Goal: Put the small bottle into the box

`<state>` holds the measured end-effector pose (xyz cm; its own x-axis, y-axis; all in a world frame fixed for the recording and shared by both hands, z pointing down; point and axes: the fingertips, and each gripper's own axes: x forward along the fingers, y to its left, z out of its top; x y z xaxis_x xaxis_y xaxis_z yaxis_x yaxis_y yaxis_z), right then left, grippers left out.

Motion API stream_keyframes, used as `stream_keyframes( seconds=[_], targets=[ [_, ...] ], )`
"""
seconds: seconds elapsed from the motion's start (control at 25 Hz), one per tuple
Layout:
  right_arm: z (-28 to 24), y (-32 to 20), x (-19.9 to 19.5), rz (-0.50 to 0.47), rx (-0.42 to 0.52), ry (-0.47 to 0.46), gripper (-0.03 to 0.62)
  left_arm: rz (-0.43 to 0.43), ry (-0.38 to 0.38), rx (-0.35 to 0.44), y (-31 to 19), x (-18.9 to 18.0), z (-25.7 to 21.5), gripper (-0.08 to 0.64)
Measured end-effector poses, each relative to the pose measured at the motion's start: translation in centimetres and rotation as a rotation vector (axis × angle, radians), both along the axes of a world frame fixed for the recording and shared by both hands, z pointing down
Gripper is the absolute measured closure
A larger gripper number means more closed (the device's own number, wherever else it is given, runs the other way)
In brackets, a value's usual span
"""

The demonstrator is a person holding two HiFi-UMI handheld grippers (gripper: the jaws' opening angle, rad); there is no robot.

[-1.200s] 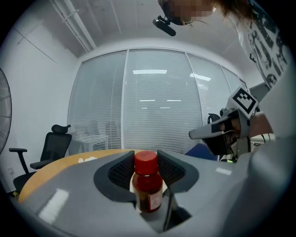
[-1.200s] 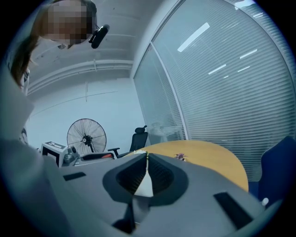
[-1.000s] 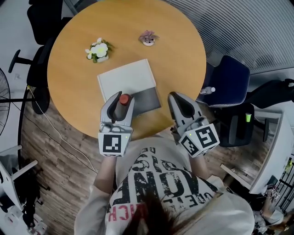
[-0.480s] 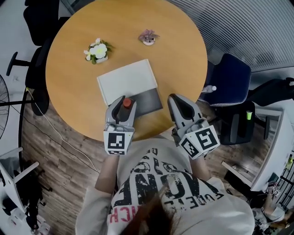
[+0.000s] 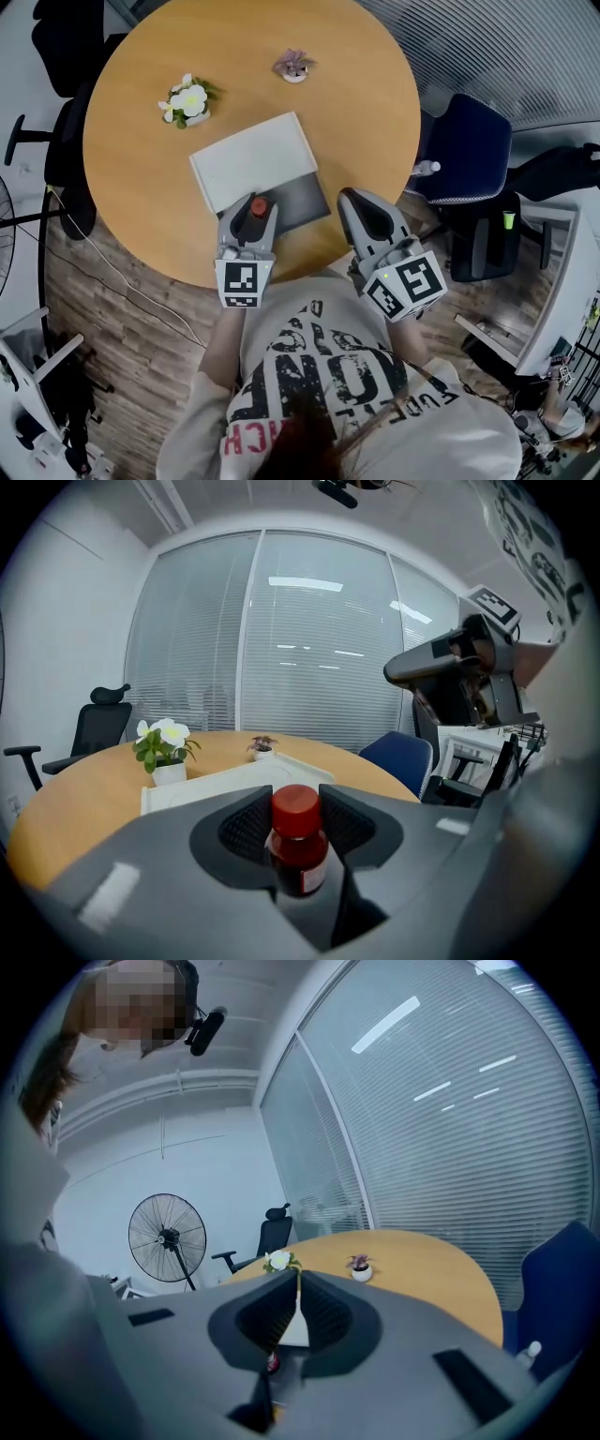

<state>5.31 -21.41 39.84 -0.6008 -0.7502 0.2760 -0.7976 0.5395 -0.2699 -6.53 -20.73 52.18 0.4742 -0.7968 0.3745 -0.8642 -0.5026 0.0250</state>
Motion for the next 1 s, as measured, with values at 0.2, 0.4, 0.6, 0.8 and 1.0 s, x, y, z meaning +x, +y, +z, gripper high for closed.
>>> stream_keyframes(
  seconds=[0.2,0.4,0.6,0.8,1.0],
  targets=[
    [0.4,0.0,-0.3,0.0,-0.008,-0.001,0.574,0.019,-0.024,-0.03,0.1,0.1,1.4,0.399],
    [0.4,0.2,-0.4,0.0,-0.012,-0.008,0.574,0.048,-0.069,-0.05,0.7,0.6,2.7,0.399],
    [0.5,0.2,-0.1,0.007,-0.017,-0.014,0.574,0.087,-0.102,-0.049,0.8,1.0,3.0,0.399],
    [0.4,0.2,-0.1,0.01,-0.017,-0.018,0.574,0.11,-0.144,-0.099,1.9,1.1,4.3,0.399],
    [0.3,0.3,-0.4,-0.007,-0.017,-0.021,0.574,0.13,-0.202,-0.109,2.6,1.4,4.6,0.399]
  ],
)
